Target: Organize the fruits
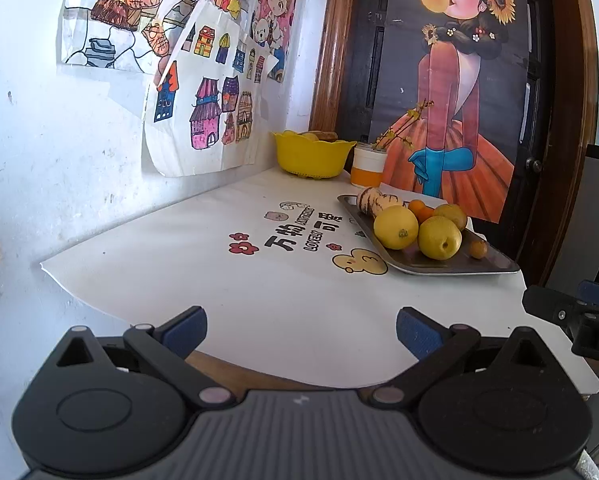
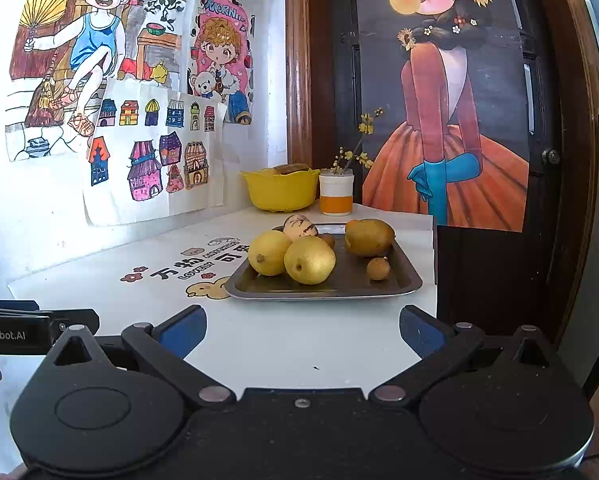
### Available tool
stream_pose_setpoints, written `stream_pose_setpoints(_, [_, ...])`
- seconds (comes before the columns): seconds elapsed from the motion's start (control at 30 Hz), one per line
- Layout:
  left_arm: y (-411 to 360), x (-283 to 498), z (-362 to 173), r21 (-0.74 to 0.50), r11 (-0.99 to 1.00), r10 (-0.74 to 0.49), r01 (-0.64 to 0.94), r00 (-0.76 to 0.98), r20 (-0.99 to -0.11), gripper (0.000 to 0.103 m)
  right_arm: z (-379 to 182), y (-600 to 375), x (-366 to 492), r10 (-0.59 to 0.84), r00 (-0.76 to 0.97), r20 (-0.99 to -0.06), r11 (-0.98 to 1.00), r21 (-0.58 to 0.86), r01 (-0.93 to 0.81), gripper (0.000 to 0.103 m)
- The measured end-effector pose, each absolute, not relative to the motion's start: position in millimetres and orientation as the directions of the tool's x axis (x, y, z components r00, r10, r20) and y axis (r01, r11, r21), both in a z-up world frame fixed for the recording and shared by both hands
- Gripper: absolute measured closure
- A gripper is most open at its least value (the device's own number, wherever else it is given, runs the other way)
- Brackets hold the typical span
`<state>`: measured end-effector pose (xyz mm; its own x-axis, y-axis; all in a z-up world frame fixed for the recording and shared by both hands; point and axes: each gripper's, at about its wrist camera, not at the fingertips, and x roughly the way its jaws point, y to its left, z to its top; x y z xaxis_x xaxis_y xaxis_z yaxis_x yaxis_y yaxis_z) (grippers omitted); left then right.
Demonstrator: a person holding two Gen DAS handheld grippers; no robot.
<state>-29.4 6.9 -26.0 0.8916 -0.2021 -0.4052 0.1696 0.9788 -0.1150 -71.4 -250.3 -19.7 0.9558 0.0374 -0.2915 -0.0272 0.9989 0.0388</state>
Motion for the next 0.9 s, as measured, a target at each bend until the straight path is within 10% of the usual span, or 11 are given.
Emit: stream_pose_setpoints(0.9, [8.5, -30.9, -28.3, -0.123, 0.978, -0.204, 0.168, 0.889, -0.410, 0.000, -20.9, -249.1, -73.0, 0.036, 0.956, -0.291, 0.999, 0.042, -0.025, 0.001])
